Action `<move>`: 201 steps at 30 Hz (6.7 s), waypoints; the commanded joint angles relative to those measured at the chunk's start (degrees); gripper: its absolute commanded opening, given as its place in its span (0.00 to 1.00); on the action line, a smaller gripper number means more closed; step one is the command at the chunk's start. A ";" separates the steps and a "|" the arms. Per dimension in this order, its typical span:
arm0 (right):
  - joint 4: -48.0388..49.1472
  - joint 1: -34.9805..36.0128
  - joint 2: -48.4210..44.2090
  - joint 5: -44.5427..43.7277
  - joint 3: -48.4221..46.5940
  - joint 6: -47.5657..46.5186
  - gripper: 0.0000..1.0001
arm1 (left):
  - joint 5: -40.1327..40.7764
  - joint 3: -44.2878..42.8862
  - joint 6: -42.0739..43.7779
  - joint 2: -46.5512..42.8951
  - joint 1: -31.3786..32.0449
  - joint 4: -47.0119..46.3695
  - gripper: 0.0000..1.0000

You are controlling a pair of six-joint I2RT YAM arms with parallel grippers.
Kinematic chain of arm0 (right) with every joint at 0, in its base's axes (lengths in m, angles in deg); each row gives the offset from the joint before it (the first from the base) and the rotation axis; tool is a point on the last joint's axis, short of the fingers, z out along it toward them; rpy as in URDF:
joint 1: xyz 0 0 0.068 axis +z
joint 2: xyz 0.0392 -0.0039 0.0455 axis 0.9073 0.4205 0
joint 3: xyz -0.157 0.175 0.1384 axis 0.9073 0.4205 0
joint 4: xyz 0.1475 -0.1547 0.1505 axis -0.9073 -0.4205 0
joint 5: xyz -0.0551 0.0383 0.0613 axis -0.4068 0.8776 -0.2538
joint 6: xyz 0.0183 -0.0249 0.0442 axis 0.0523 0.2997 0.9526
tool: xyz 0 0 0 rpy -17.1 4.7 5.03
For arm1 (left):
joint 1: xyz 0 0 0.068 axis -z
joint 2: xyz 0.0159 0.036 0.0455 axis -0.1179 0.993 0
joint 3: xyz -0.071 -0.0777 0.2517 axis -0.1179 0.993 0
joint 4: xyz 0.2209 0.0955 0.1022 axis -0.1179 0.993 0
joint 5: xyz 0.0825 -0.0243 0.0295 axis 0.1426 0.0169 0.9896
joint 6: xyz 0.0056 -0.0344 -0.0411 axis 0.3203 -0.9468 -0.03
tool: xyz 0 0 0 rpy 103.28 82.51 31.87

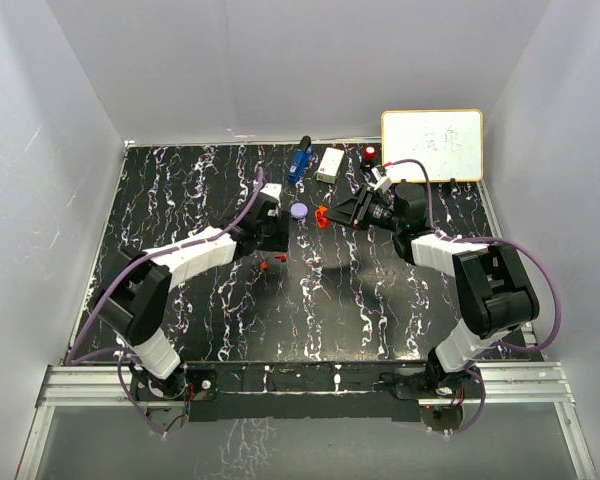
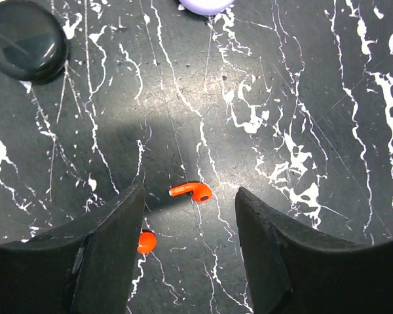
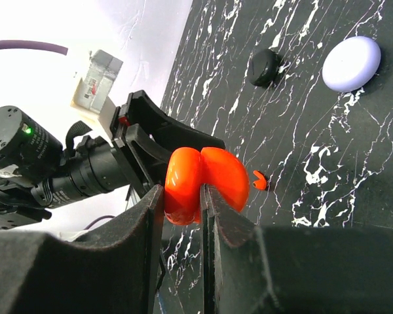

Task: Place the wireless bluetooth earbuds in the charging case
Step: Pick up the earbud from the center of the board, then place the earbud in the charging case.

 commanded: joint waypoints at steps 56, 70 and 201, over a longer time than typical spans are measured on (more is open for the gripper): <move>-0.26 -5.35 -3.91 1.80 0.59 -4.01 0.00 | 3.96 -5.80 12.69 10.97 5.34 2.55 0.42; -0.26 -5.45 -4.09 1.98 0.75 -3.92 0.00 | 4.49 -6.79 10.52 12.40 5.34 4.33 0.35; 29.64 -5.46 4.04 1.23 1.82 35.80 0.00 | -29.97 6.22 2.23 9.69 1.12 -89.28 0.00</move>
